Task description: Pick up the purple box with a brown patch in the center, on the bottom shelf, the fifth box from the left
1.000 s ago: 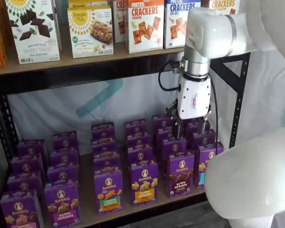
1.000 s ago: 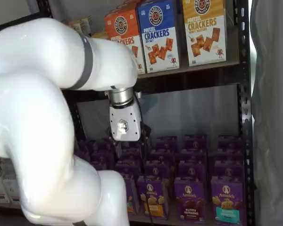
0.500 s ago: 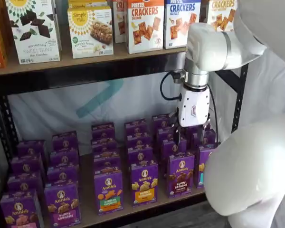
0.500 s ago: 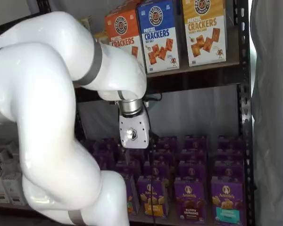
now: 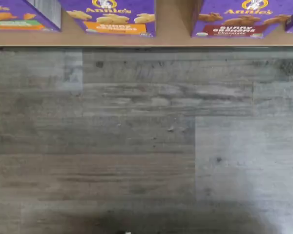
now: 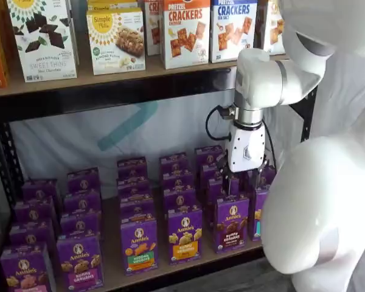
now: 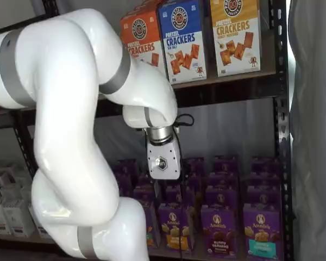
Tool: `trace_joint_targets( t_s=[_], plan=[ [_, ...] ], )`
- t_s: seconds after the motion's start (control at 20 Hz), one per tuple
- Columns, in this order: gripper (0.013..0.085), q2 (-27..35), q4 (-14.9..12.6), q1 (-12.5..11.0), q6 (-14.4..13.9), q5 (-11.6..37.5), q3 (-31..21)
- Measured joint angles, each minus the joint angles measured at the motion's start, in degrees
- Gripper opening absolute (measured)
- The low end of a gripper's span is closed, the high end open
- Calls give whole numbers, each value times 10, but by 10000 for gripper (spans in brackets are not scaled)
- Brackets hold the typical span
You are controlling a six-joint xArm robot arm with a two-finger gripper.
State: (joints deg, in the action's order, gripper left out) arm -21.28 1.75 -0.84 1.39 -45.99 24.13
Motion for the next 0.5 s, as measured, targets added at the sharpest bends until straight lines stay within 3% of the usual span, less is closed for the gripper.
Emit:
trace_joint_targets(
  t_s=[0.5],
  plan=[
    [850, 112, 17, -11, 27, 82, 26]
  ],
)
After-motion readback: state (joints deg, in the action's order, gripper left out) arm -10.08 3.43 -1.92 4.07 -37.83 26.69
